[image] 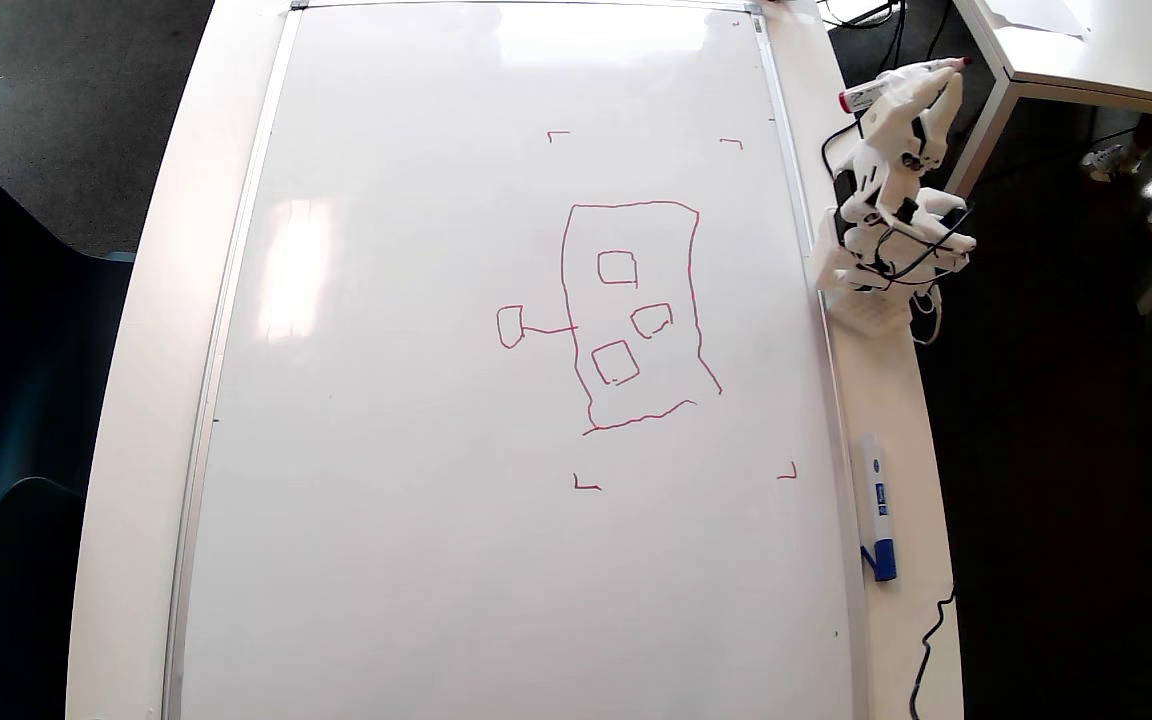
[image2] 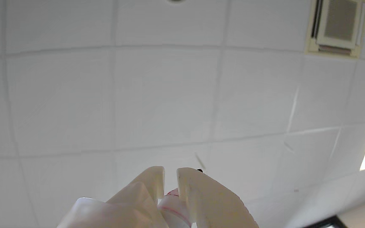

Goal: Draw on a whiteboard a robot head using a pen attached to the gripper

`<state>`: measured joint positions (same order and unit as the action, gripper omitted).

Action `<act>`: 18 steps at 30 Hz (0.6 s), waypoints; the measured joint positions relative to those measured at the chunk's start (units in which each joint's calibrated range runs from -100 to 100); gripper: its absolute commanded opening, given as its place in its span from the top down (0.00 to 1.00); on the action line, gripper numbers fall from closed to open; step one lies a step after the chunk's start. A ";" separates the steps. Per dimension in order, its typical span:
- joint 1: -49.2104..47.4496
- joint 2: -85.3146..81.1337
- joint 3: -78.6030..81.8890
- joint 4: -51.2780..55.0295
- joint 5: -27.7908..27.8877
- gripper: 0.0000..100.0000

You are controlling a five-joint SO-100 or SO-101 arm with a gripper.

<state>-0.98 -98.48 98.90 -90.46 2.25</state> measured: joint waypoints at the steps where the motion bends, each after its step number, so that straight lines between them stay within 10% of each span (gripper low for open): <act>1: -0.08 0.00 0.00 -0.08 0.00 0.99; 18: -0.30 -0.25 0.00 -8.45 0.05 0.99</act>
<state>-1.28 -98.73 98.90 -98.90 2.30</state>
